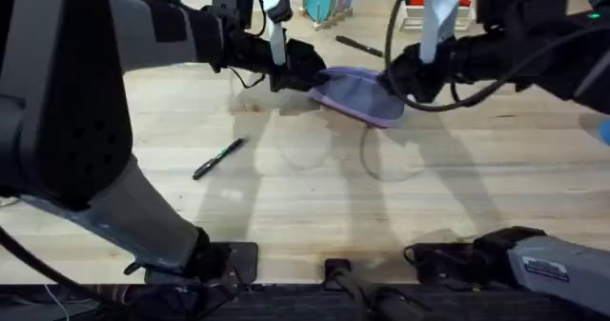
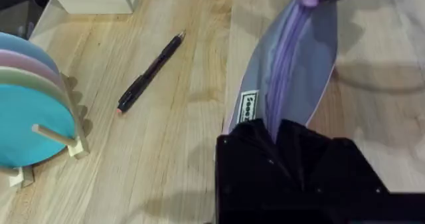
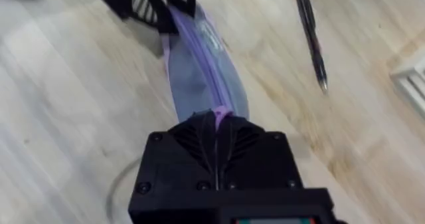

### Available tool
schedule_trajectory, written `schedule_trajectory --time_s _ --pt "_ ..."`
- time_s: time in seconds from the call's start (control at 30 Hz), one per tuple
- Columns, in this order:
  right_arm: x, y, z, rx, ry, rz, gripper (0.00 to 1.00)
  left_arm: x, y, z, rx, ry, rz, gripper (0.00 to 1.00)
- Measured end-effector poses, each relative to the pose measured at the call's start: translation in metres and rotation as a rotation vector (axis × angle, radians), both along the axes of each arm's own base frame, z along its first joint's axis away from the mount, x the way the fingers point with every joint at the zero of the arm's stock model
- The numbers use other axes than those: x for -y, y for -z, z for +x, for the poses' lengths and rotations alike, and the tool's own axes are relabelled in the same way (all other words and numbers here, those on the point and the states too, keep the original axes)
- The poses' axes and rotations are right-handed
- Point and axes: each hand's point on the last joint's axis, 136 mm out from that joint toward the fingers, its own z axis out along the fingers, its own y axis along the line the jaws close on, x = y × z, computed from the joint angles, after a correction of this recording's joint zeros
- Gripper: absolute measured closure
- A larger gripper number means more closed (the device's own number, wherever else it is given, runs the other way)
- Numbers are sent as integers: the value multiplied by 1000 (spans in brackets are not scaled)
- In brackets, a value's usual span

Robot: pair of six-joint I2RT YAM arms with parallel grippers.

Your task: Unzip the bag, pick up the pens from the table one at a time and place them inside, then zip the bag closed.

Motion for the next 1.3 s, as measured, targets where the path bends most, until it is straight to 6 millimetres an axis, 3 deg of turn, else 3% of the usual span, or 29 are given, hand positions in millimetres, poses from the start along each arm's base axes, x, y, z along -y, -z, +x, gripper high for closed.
schedule_trajectory --time_s 0.4,0.8,1.1,1.17,1.3 --pt "-43 5 28 48 -39 98 970 -1 0 1 0 -3 1 959" --pt "-105 12 49 19 -144 134 971 -3 1 2 1 -12 9 959" --pt "-108 12 50 11 -147 136 967 -4 2 3 1 -14 12 959" --pt "-108 12 49 6 -147 141 835 -3 2 3 2 -14 12 959" --pt "-112 6 49 10 -156 151 440 -2 1 1 -2 -6 6 959"
